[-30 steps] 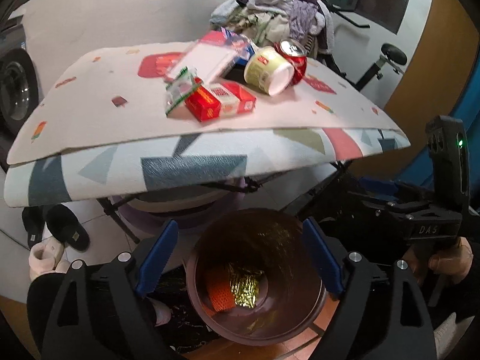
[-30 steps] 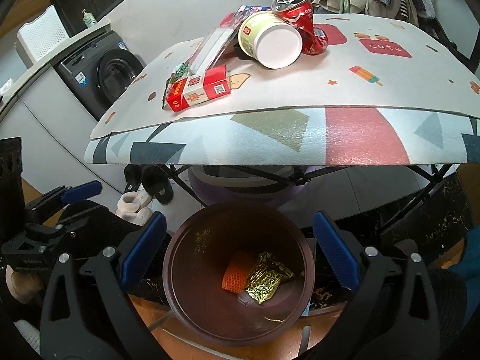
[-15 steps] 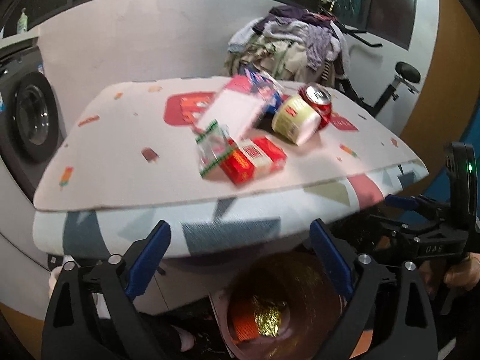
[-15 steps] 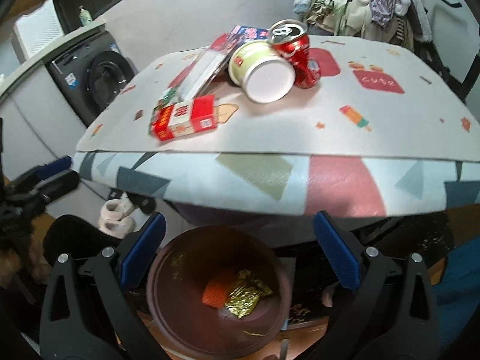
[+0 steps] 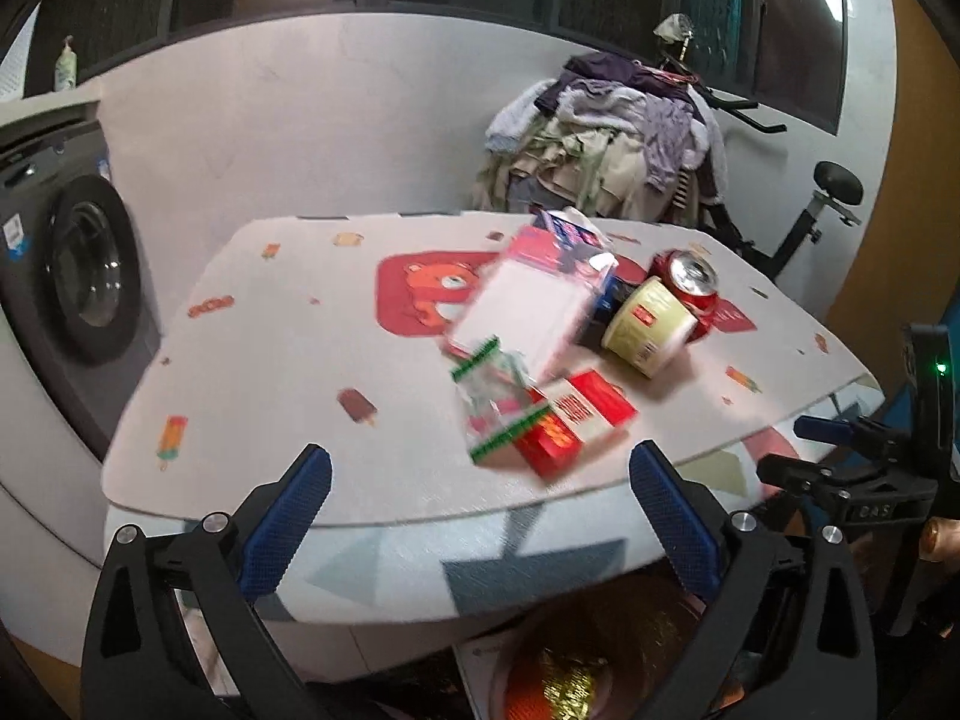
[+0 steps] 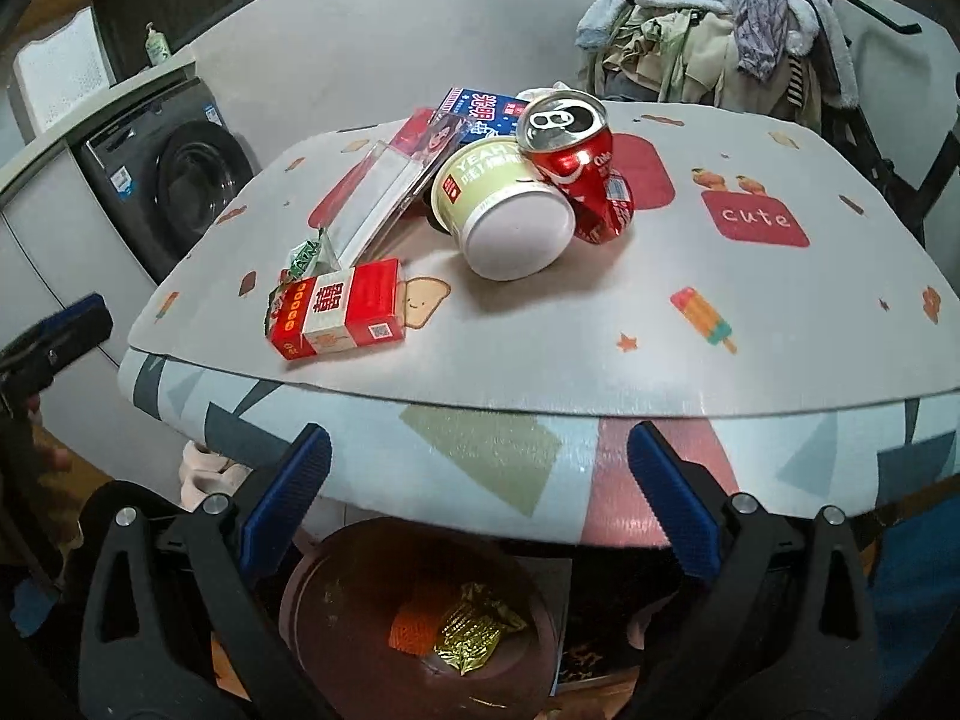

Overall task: Collect trash
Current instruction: 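Move both grippers back over the table toward the red cigarette box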

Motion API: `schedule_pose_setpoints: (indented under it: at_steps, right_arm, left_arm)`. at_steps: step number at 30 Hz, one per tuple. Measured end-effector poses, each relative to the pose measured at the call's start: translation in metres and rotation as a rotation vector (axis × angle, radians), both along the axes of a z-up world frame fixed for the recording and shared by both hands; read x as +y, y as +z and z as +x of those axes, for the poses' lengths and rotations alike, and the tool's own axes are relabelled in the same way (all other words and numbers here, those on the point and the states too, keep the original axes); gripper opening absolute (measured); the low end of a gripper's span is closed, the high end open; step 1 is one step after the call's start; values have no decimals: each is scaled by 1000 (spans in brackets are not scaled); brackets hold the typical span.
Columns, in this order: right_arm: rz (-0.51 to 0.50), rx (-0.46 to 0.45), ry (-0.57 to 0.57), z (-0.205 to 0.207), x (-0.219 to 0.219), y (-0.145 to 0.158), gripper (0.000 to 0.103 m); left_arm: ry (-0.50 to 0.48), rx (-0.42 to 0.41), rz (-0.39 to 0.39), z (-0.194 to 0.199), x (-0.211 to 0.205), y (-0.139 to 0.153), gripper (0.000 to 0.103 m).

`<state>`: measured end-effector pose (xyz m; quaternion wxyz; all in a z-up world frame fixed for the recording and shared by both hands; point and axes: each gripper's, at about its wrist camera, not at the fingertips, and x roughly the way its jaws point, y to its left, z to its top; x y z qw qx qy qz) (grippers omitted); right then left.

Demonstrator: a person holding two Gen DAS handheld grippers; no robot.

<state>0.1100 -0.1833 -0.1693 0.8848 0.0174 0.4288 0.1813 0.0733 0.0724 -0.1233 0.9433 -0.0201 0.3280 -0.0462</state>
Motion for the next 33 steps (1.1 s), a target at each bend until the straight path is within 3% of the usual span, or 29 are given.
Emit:
schedule_pose_setpoints:
  at_steps: [6, 16, 20, 25, 33]
  right_arm:
    - [-22, 52, 25, 14, 12, -7, 97]
    - [-95, 19, 65, 28, 33, -15, 97]
    - [-69, 11, 105, 38, 42, -14, 97]
    - [-46, 31, 139, 57, 60, -19, 97]
    - [-6, 84, 203, 83, 104, -31, 97]
  left_arm:
    - [18, -8, -2, 9, 22, -1, 97]
    - [94, 85, -39, 25, 55, -16, 97]
    - [110, 142, -73, 32, 63, -24, 97]
    - [120, 128, -51, 34, 66, -24, 97]
    - [151, 145, -111, 40, 79, -33, 97]
